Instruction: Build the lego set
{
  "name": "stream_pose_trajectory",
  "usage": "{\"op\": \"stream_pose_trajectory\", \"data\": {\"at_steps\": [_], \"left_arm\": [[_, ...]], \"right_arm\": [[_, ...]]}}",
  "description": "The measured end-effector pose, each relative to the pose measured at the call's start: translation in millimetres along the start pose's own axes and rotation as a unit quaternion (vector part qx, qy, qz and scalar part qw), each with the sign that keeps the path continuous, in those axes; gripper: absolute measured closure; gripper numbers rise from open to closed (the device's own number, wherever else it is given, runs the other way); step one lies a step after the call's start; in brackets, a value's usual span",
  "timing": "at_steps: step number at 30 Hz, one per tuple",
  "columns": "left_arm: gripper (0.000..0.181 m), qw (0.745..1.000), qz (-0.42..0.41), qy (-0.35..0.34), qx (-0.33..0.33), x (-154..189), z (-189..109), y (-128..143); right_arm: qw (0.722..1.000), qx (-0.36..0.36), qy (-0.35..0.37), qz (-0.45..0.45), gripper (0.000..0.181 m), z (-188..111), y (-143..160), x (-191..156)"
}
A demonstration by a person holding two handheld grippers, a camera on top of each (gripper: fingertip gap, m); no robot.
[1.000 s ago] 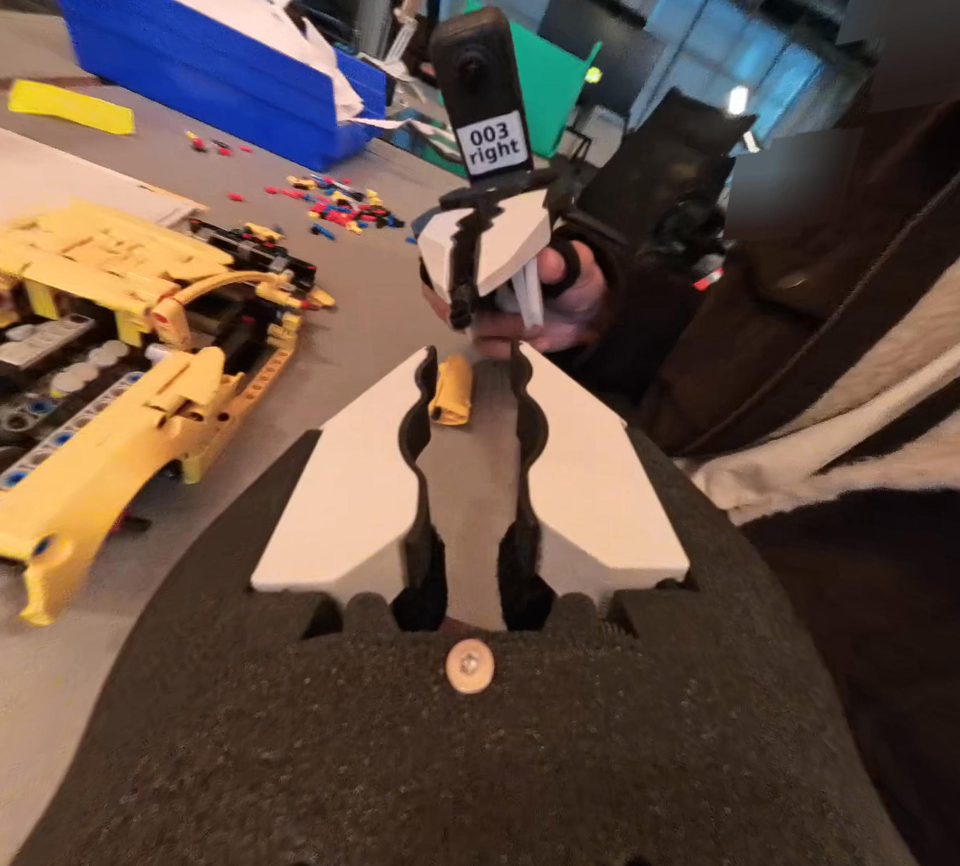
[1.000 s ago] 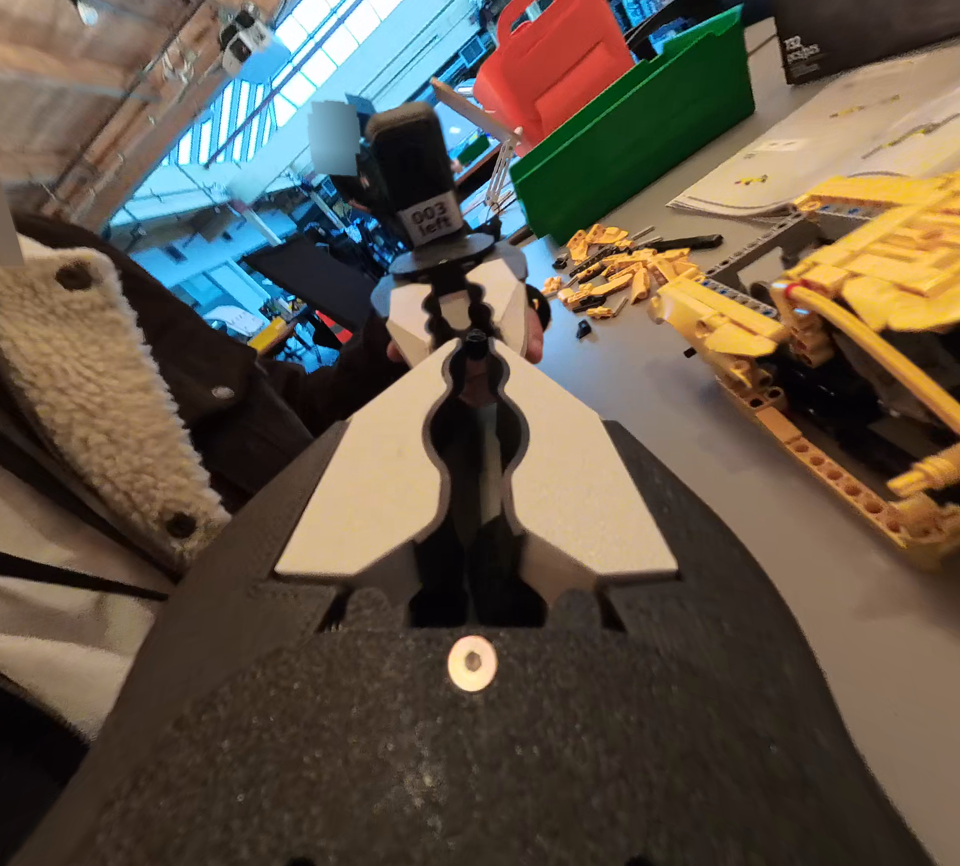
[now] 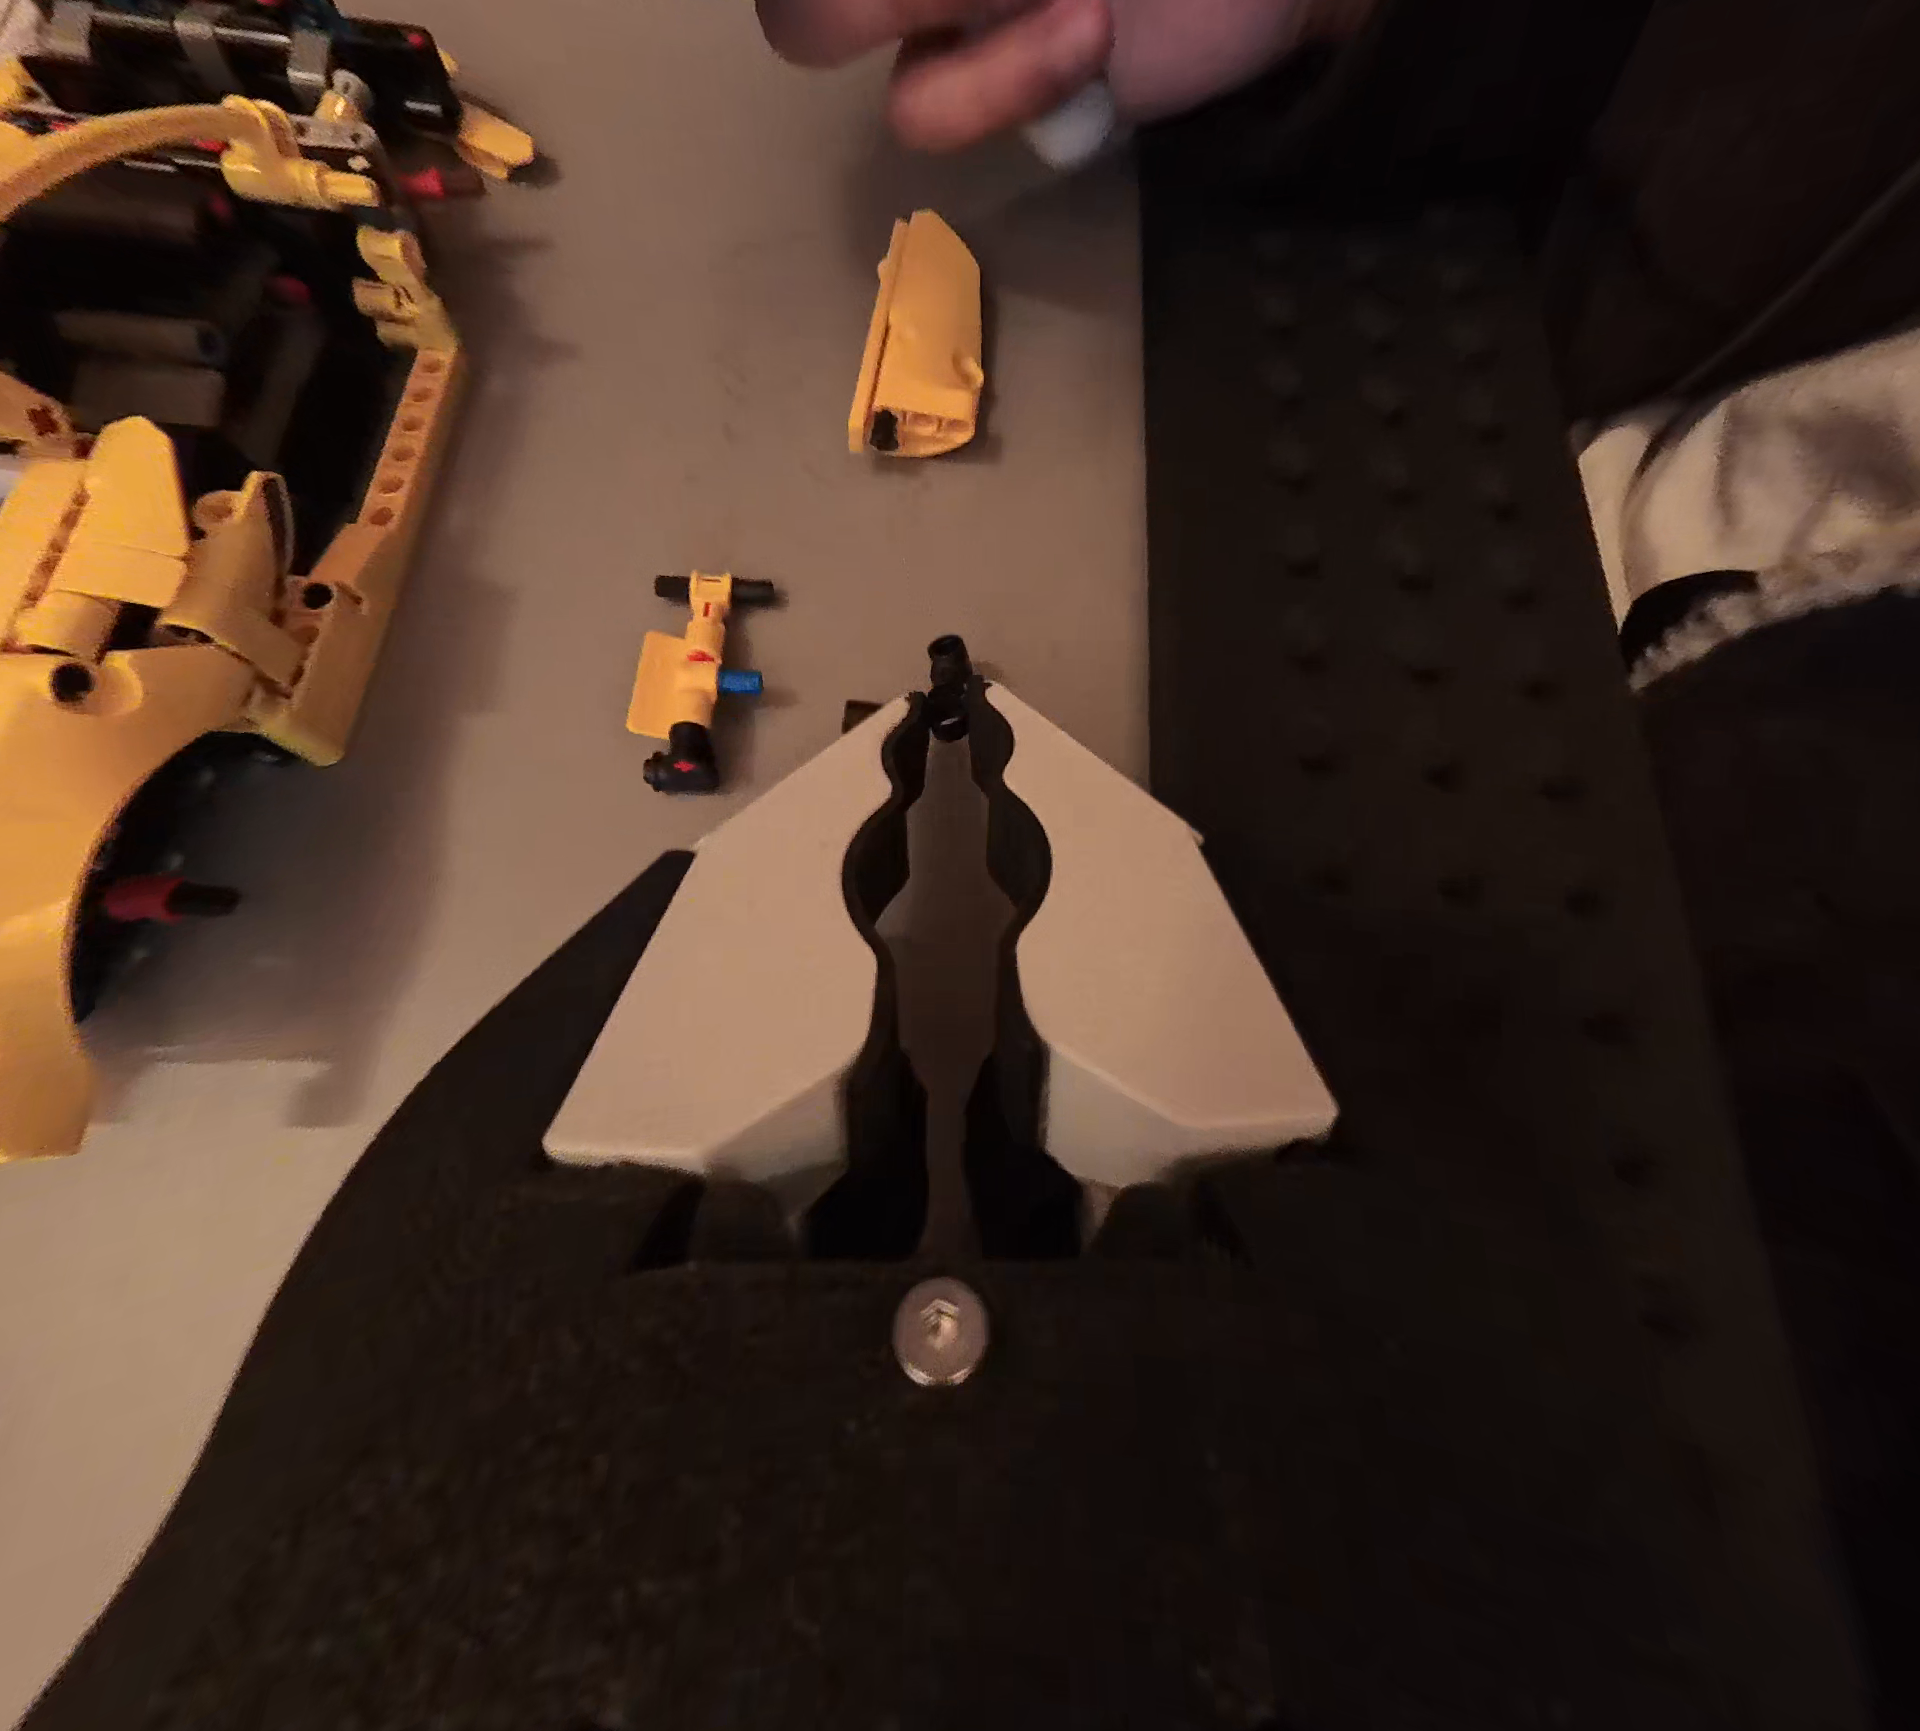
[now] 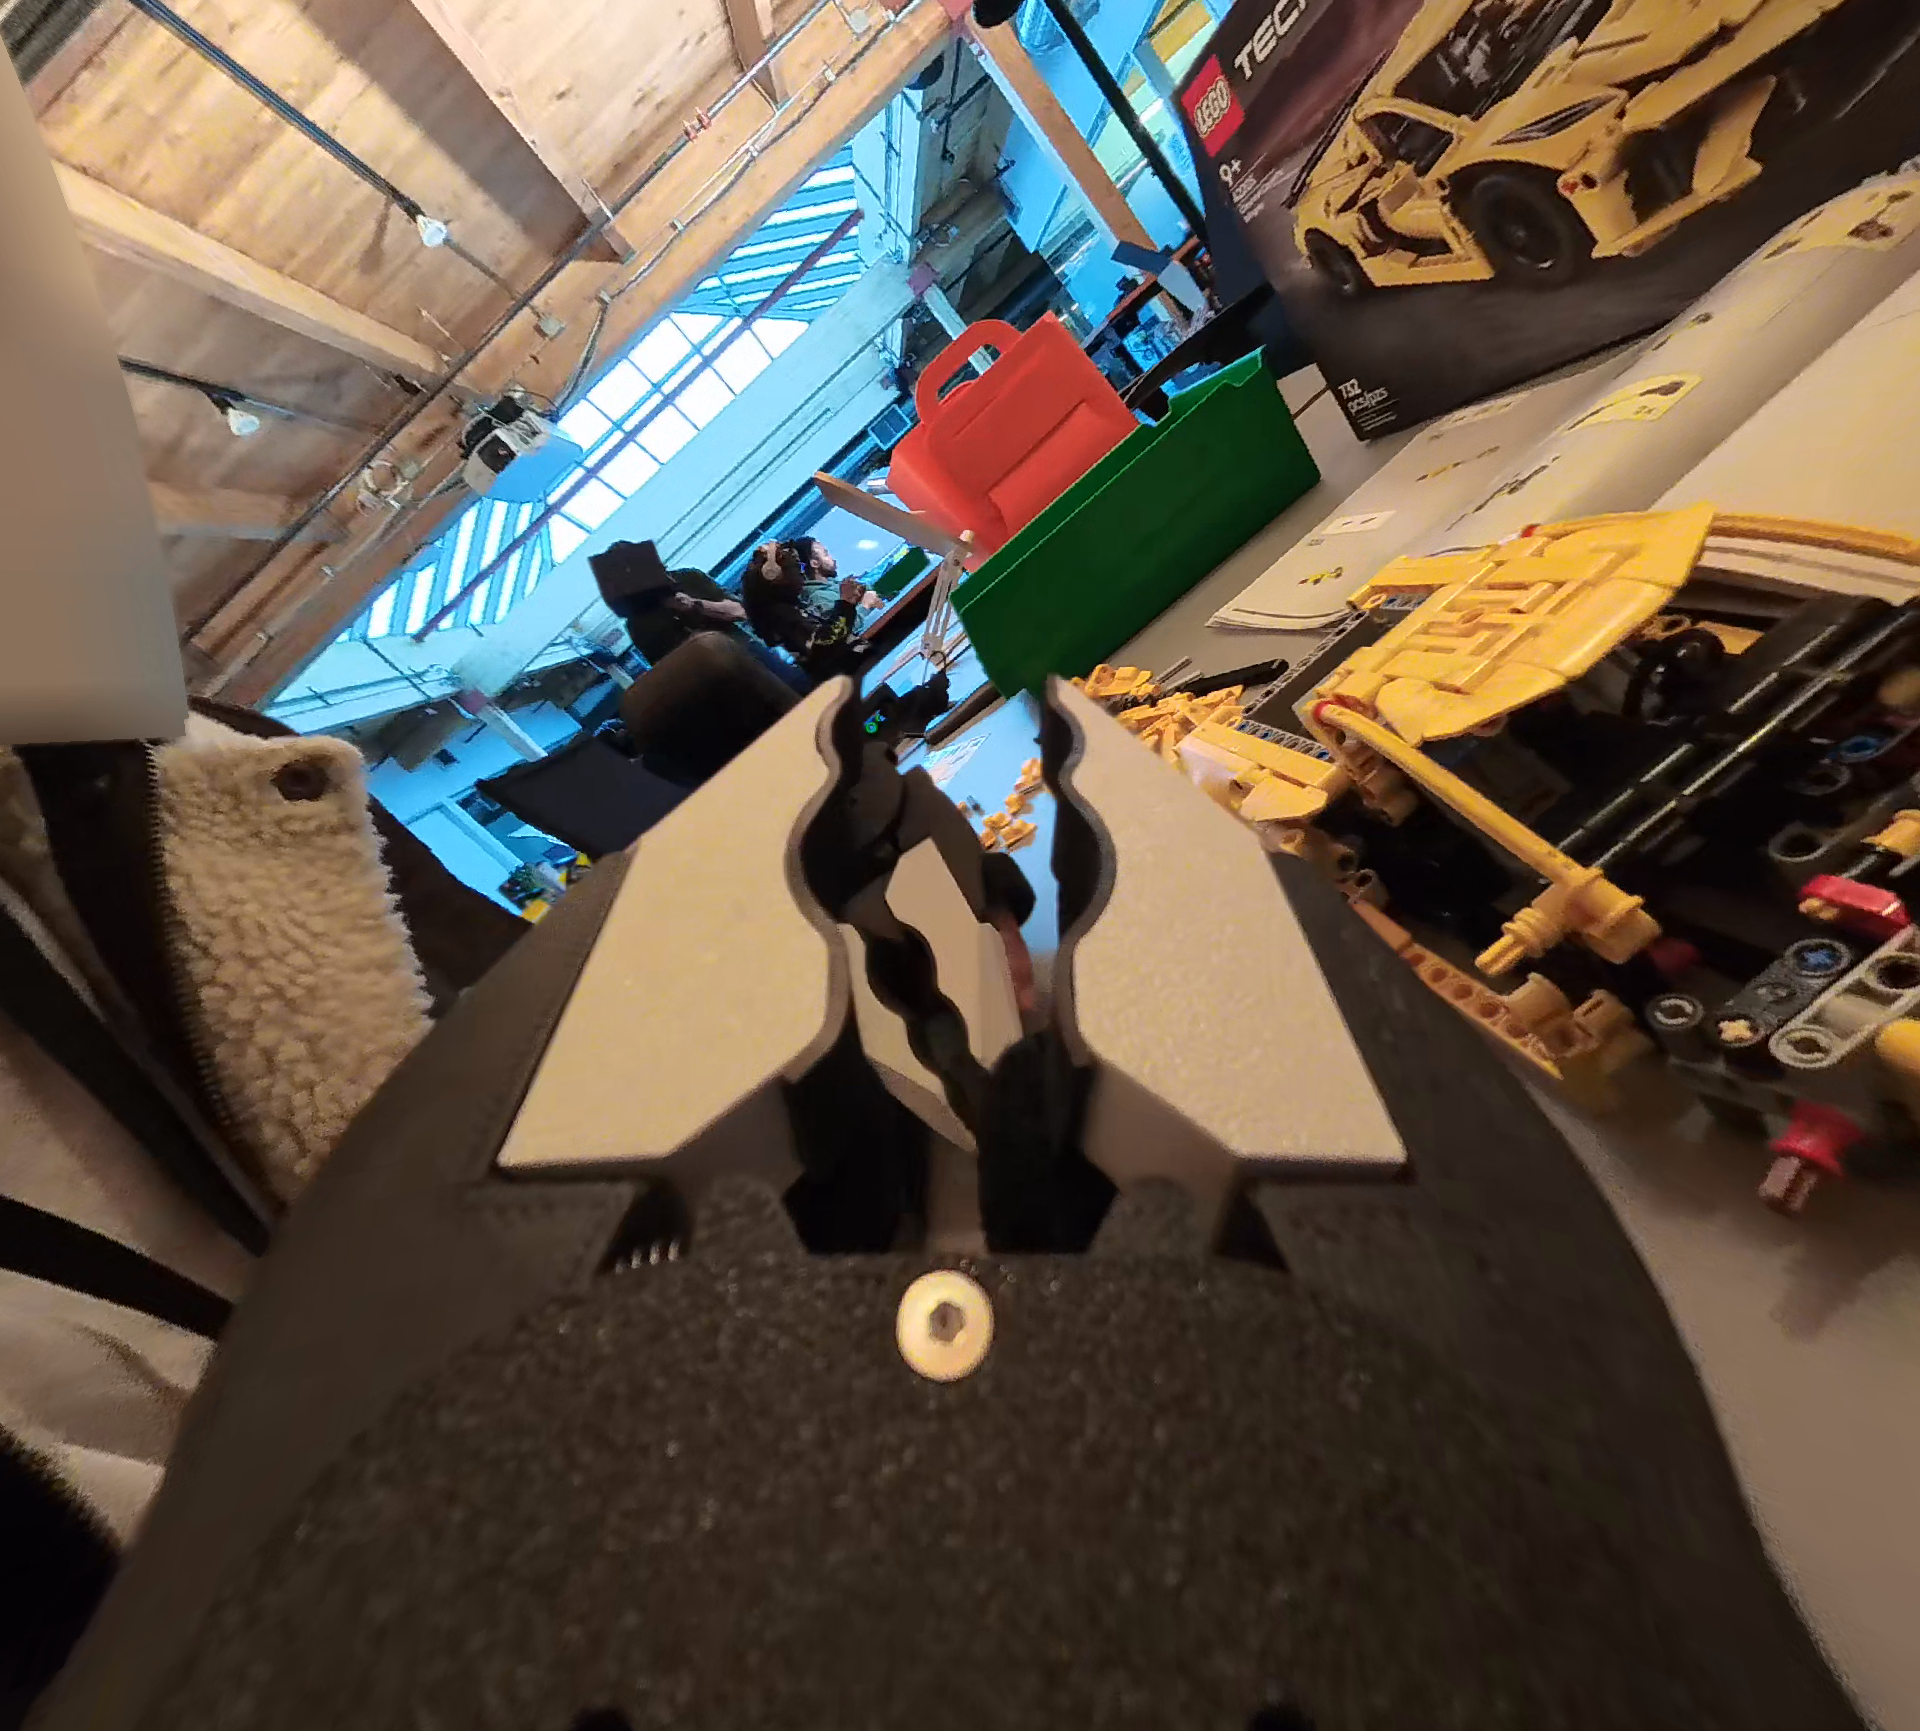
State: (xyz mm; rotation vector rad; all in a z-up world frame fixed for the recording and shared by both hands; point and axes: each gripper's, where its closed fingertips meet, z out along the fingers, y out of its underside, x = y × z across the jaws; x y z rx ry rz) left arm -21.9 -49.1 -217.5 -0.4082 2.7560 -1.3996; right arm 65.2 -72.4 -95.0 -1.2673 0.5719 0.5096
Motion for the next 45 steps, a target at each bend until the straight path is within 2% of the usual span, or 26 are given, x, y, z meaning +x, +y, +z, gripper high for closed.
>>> {"op": "stream_pose_trajectory", "data": {"at_steps": [10,18,20,25,27,34,42,45], "left_arm": [[0.173,0.999,0.022,-0.028,-0.034,-7,4,11],[0.174,0.999,0.029,-0.029,-0.034,-6,4,10],[0.170,0.999,0.027,-0.030,-0.022,-7,2,7],[0.169,0.998,-0.008,-0.033,0.060,-16,-19,-16],[0.169,0.997,-0.015,-0.037,0.067,-20,-24,-16],[0.169,0.998,0.009,-0.055,0.000,-23,-11,7],[0.170,0.998,0.015,-0.050,-0.024,-19,-8,14],[0.175,0.998,0.017,-0.050,-0.033,-19,-7,17]], "right_arm": [[1.000,-0.010,0.013,0.000,0.150,0,4,5],[1.000,-0.015,0.015,0.010,0.150,1,6,8],[1.000,-0.012,0.019,0.005,0.151,0,5,9],[1.000,-0.003,0.024,0.009,0.151,-3,1,12],[1.000,-0.001,0.024,0.012,0.151,-3,0,13],[1.000,-0.012,0.018,0.021,0.151,-1,5,12],[0.999,-0.015,0.020,0.021,0.151,-1,6,11],[0.999,-0.011,0.040,-0.001,0.151,-3,3,13]]}}
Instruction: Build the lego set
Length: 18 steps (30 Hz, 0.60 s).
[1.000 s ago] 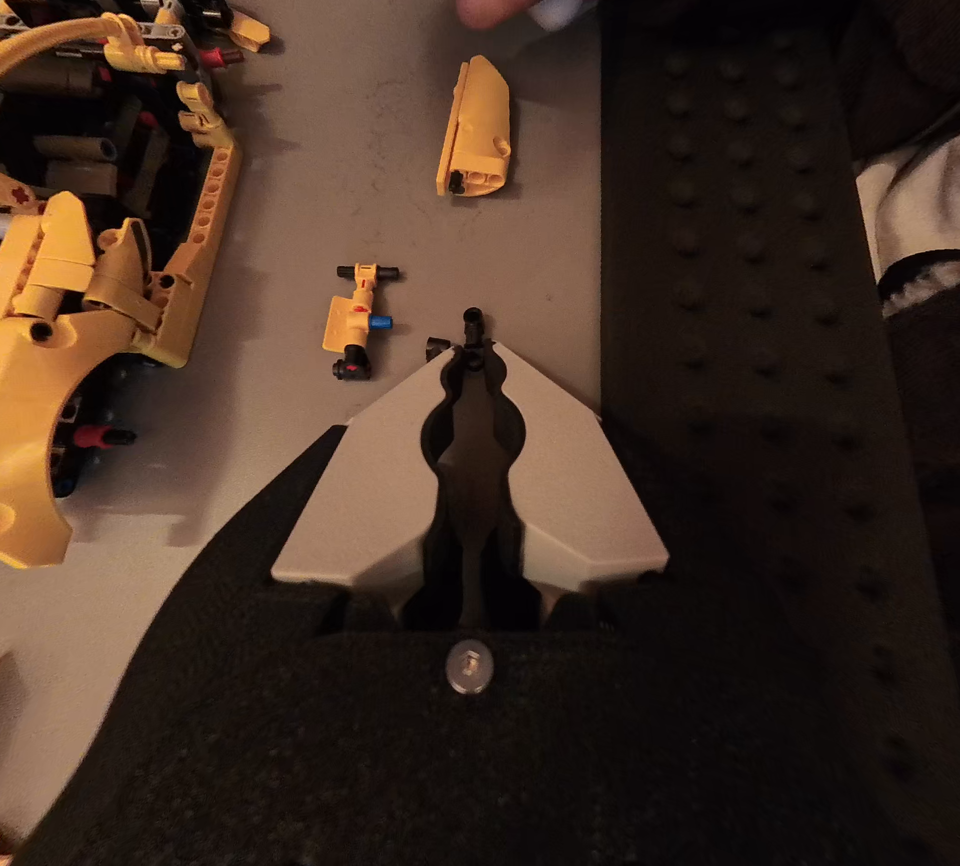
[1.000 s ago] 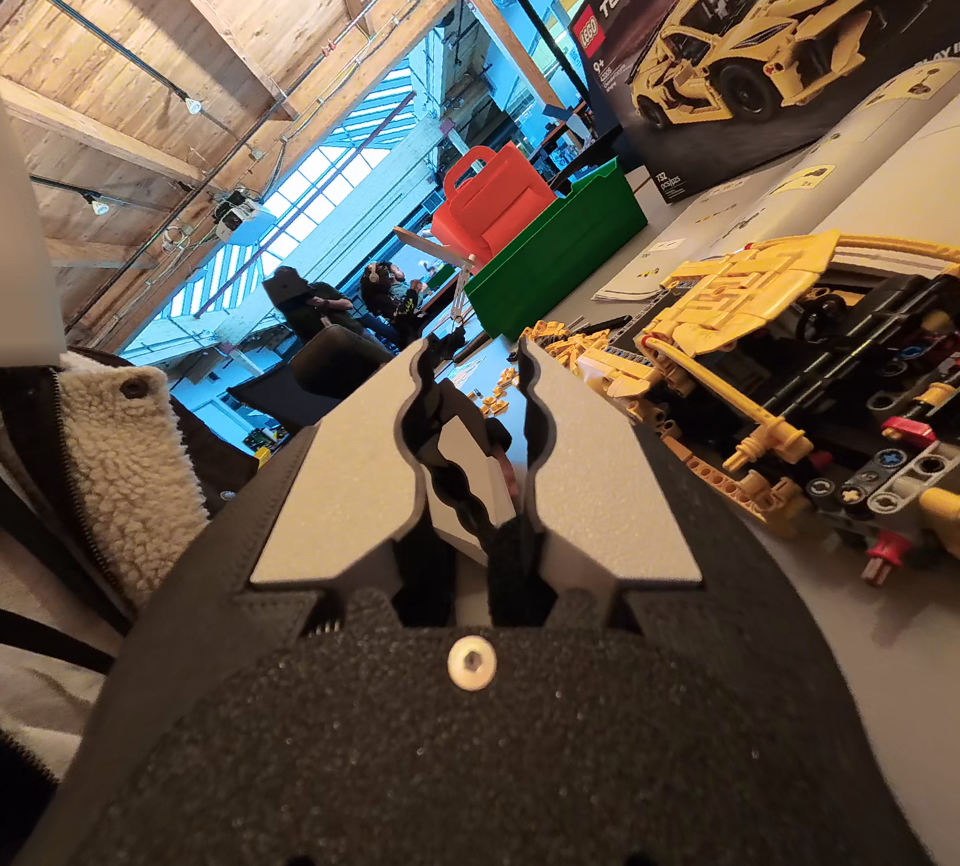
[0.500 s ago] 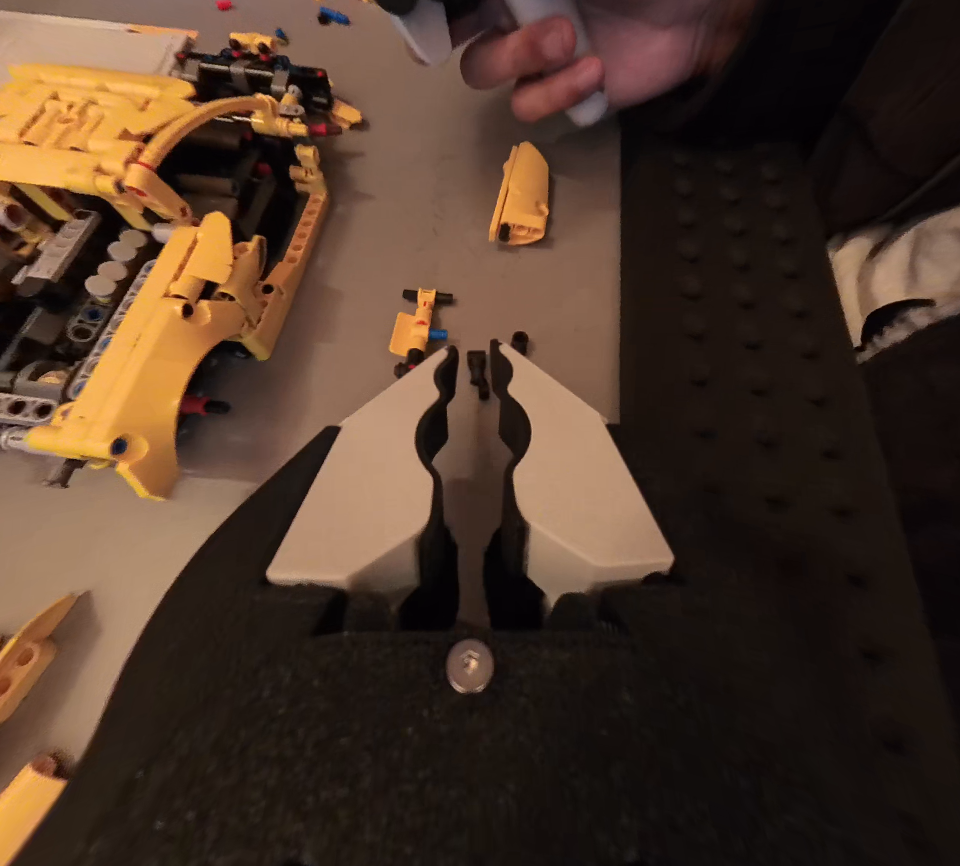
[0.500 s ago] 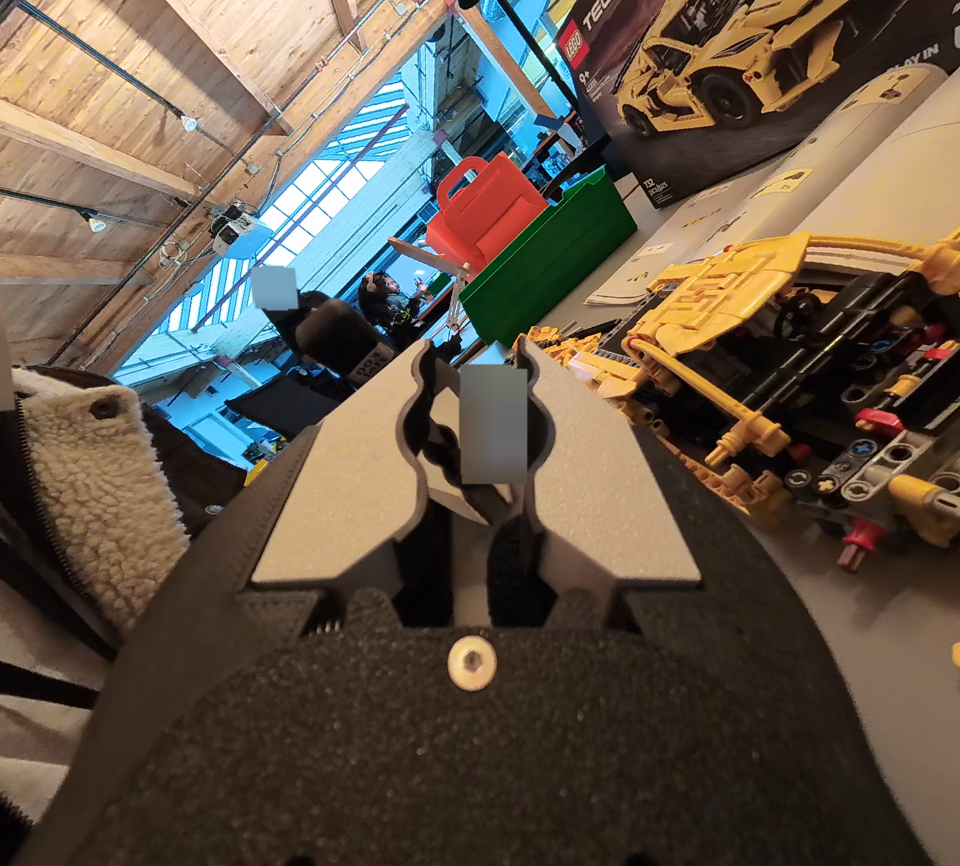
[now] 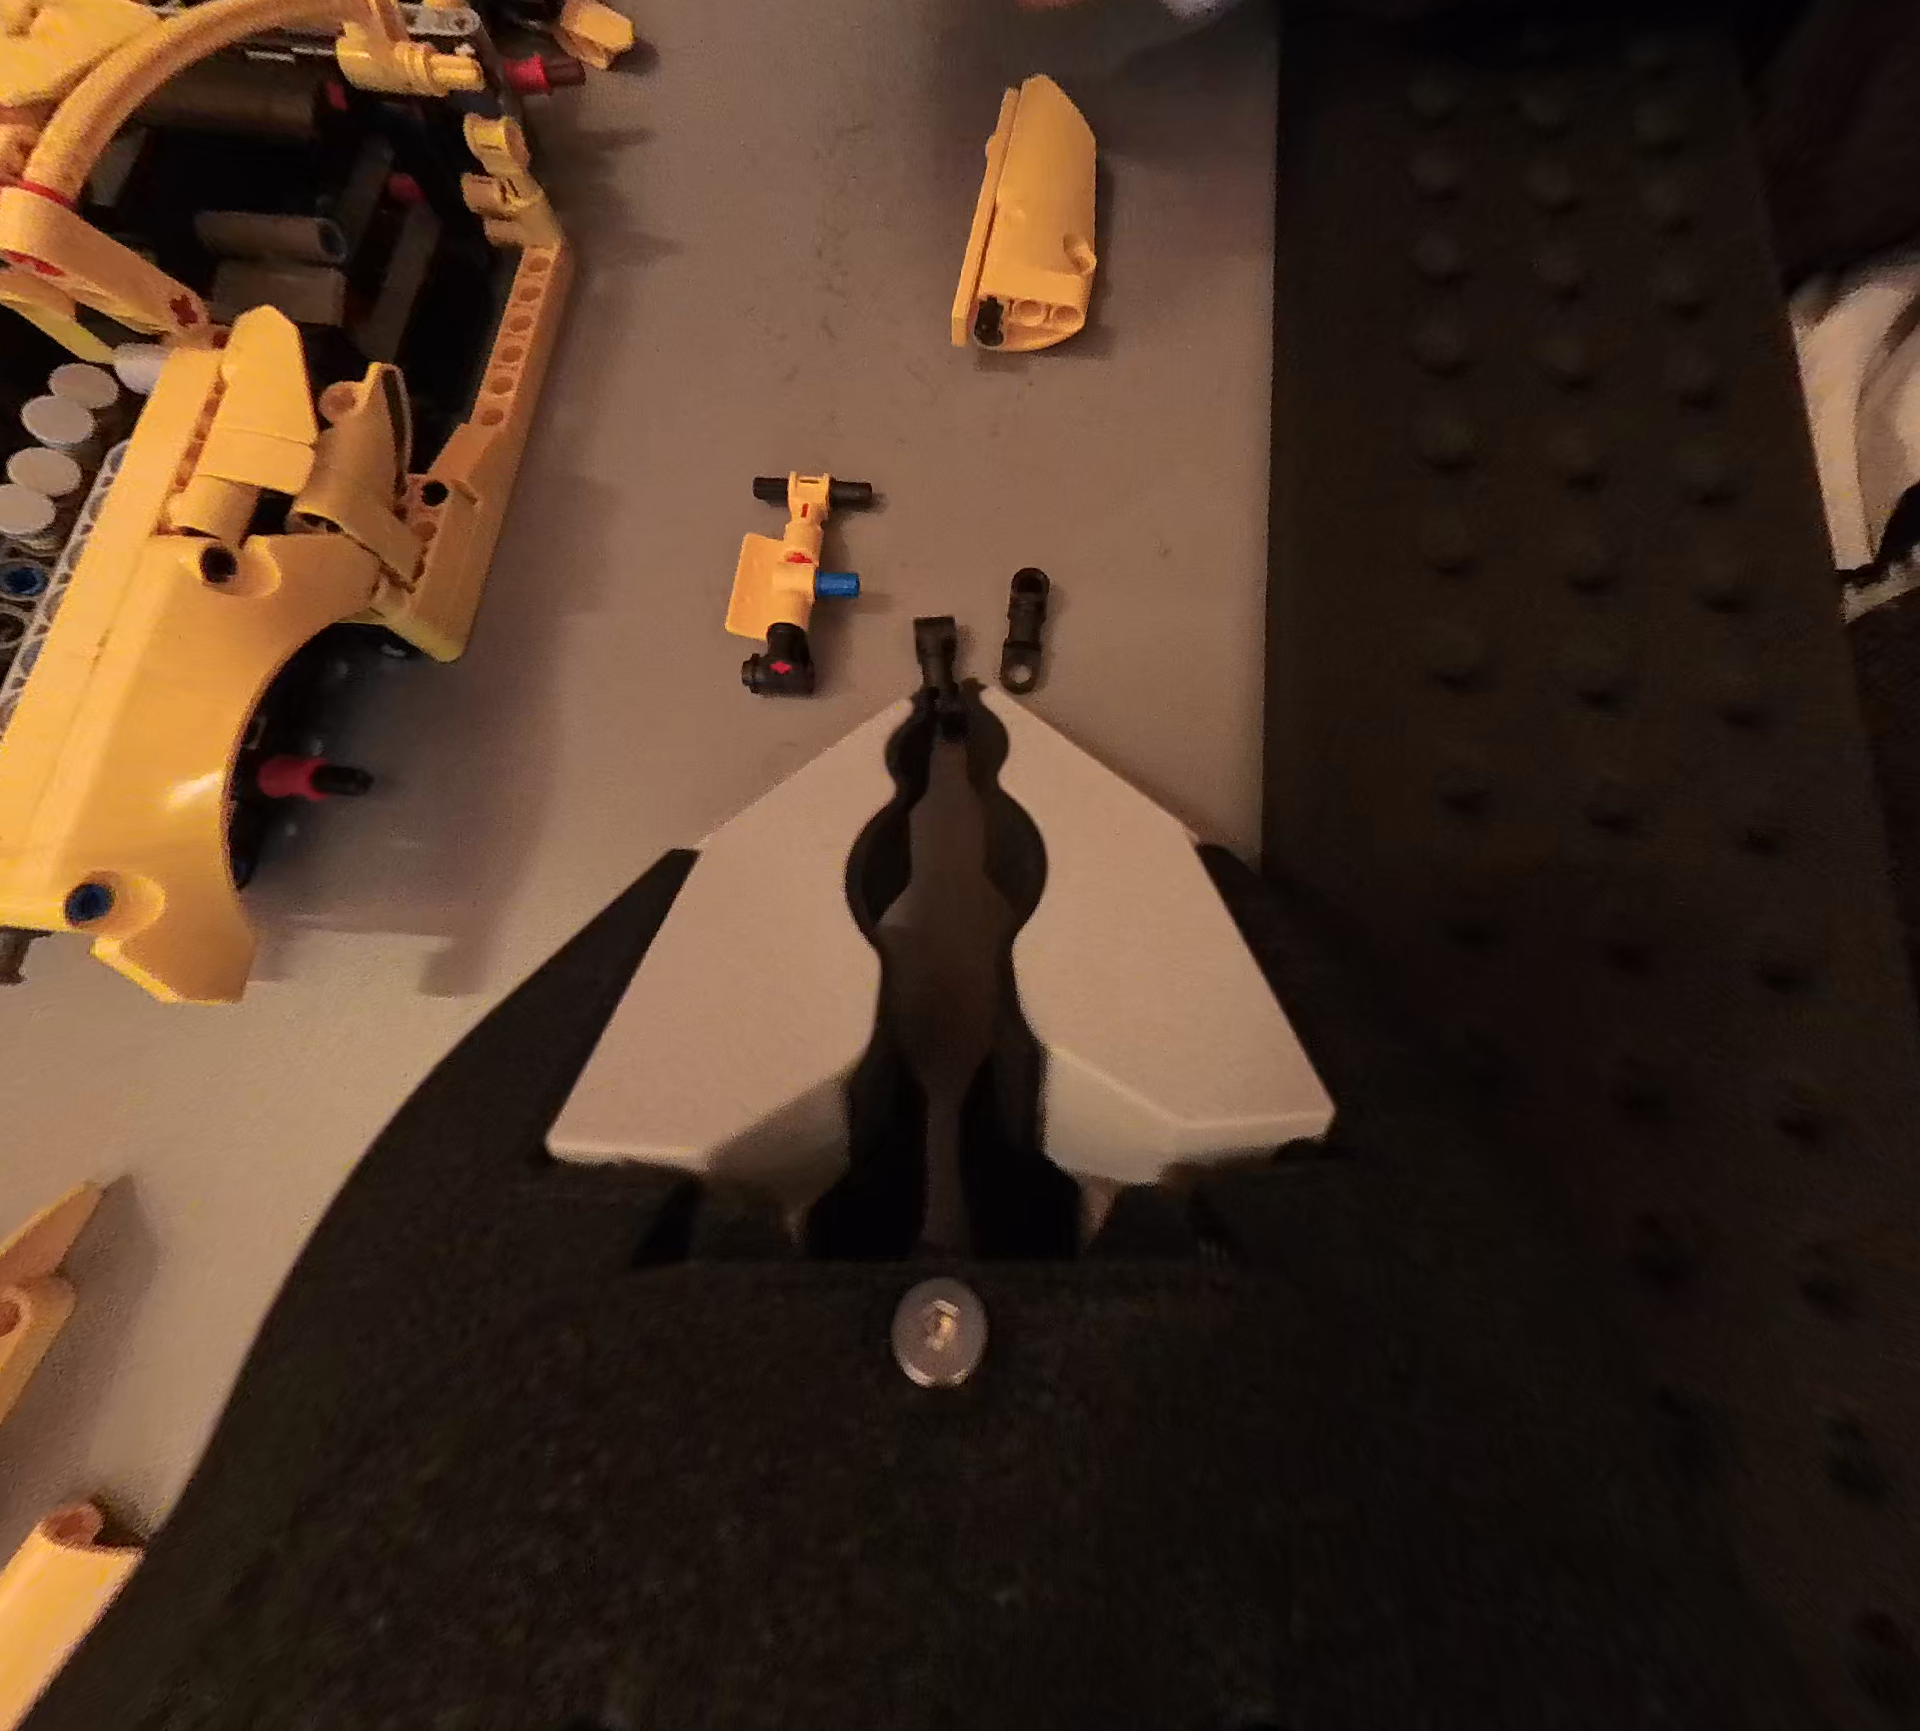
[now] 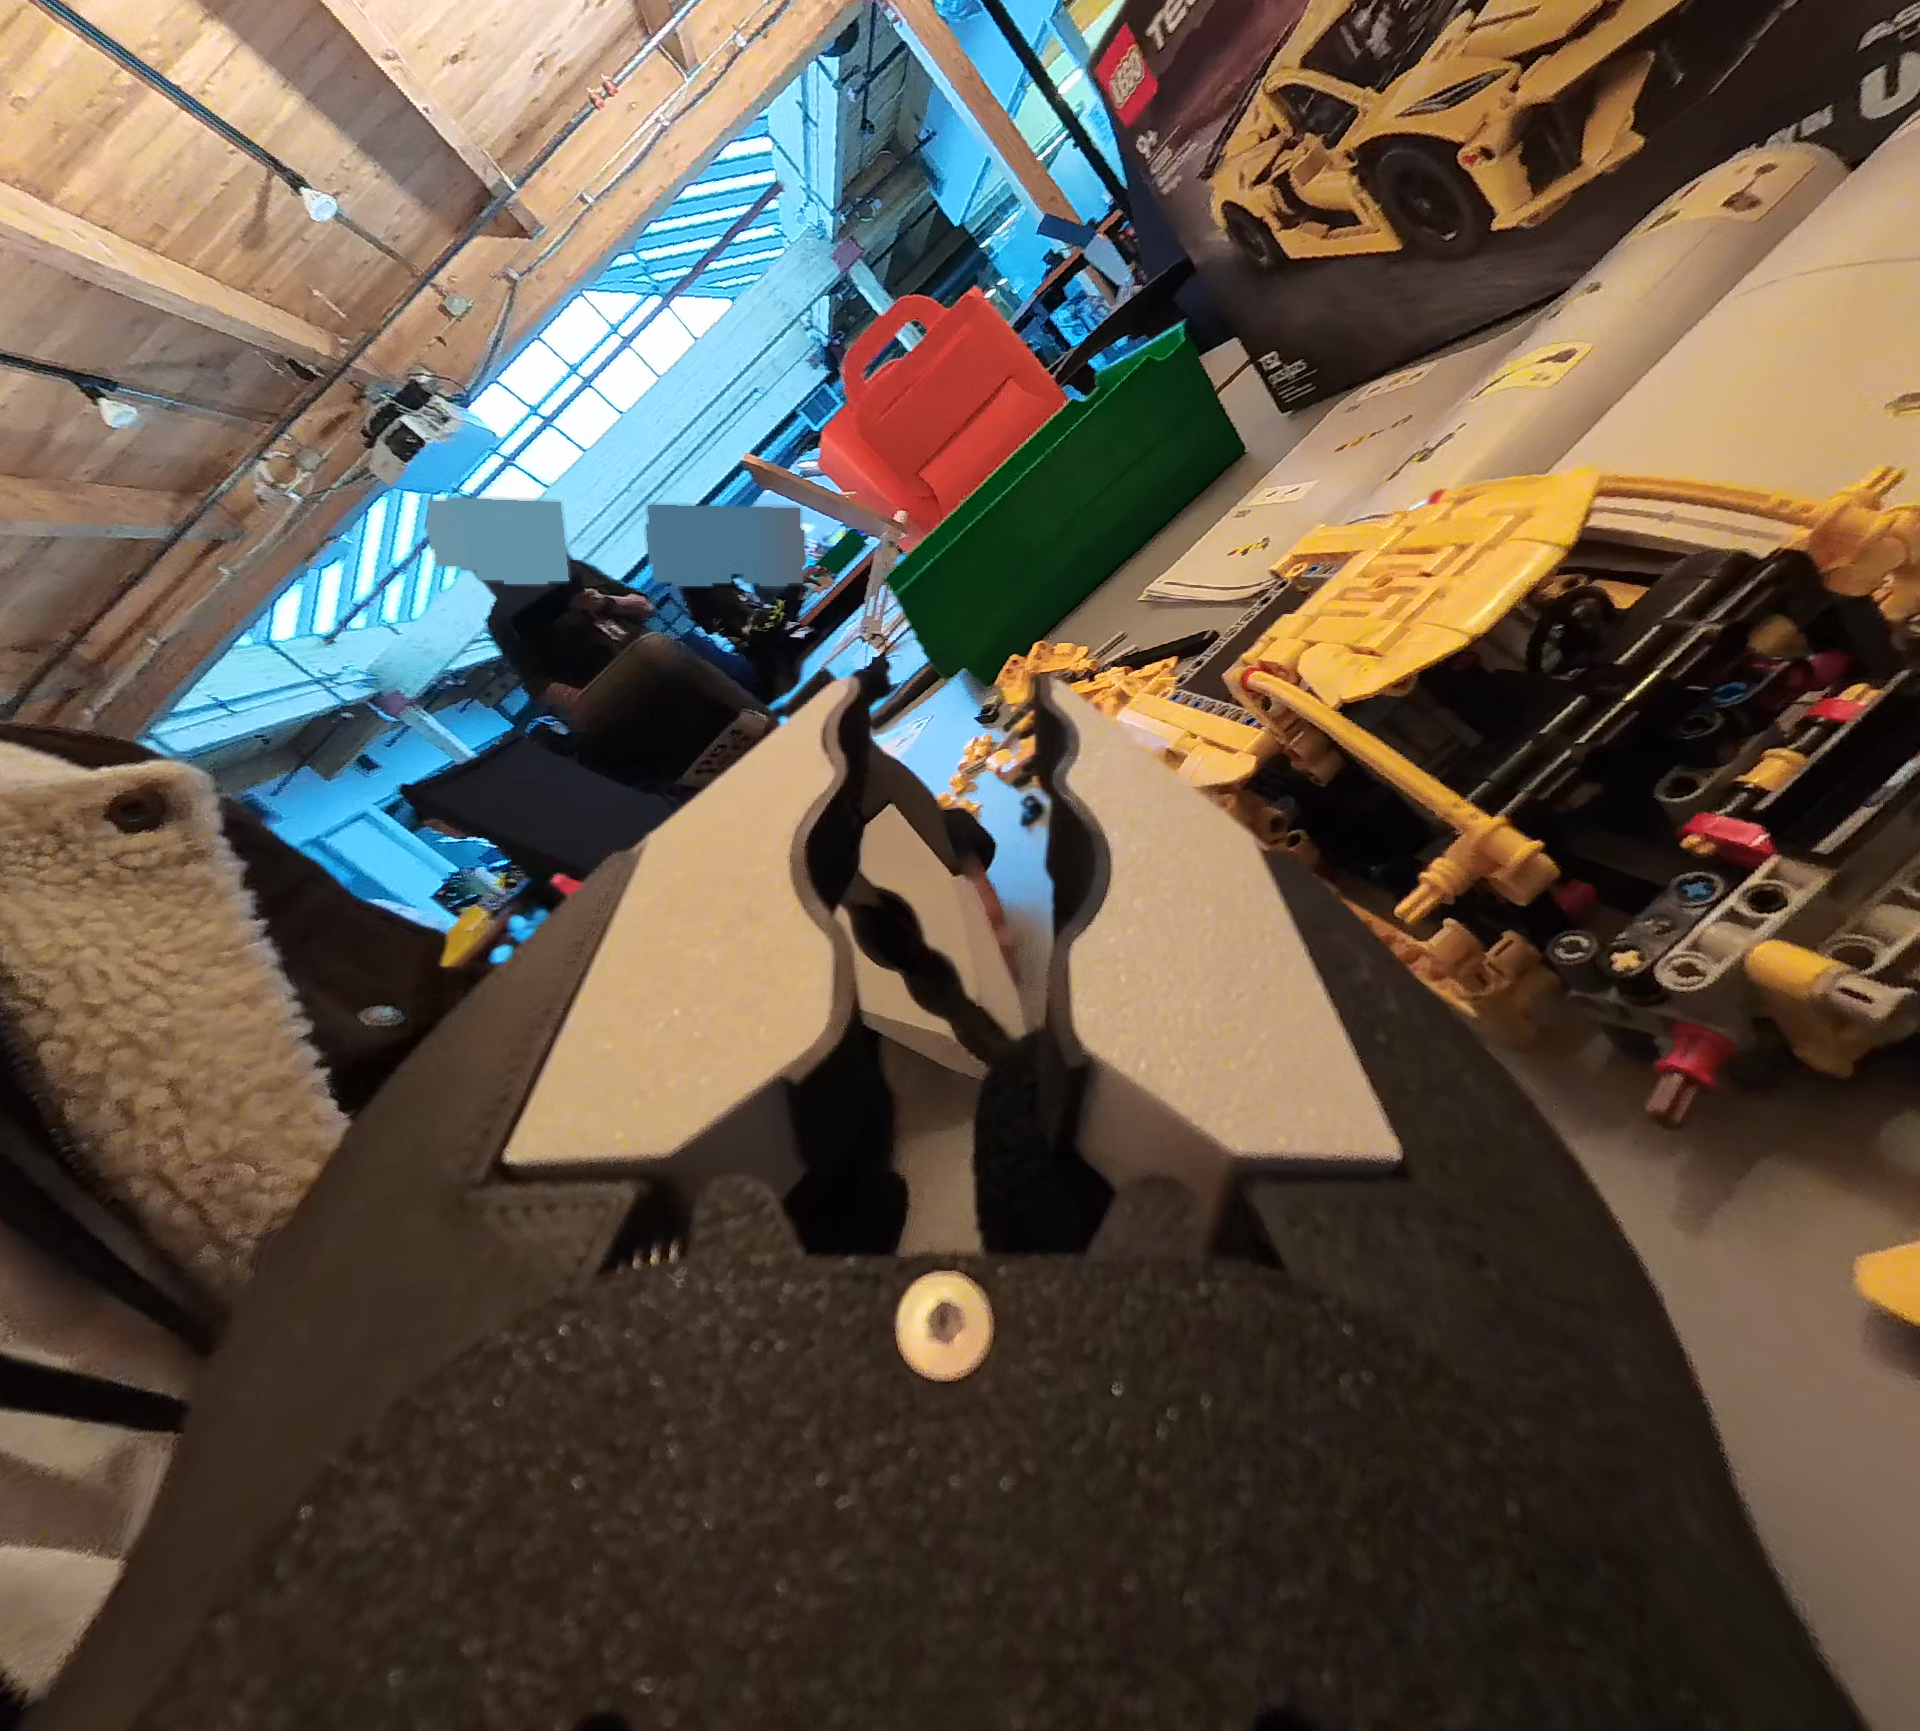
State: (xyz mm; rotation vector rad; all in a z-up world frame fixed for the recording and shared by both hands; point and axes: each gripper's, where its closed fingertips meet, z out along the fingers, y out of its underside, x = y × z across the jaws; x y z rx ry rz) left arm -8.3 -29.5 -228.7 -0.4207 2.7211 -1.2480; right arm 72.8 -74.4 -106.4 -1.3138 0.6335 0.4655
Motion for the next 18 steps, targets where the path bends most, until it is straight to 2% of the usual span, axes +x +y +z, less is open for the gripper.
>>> {"op": "stream_pose_trajectory", "data": {"at_steps": [3,6,10,14,18], "left_arm": [[0.177,1.000,-0.008,-0.006,0.000,-3,-1,0],[0.177,0.999,-0.030,-0.023,0.023,-13,-8,-5],[0.178,0.985,-0.099,-0.062,0.125,-40,-36,-32],[0.178,0.934,-0.222,-0.113,0.256,-86,-84,-46],[0.178,0.871,-0.301,-0.101,0.375,-112,-128,-52]], "right_arm": [[0.998,0.007,0.035,-0.052,0.148,0,-9,3],[0.981,-0.035,0.112,-0.151,0.145,5,-23,20],[0.948,-0.120,0.157,-0.248,0.147,27,-53,34],[0.913,-0.209,0.187,-0.296,0.149,57,-64,63],[0.908,-0.252,0.168,-0.290,0.147,93,-52,89]]}}
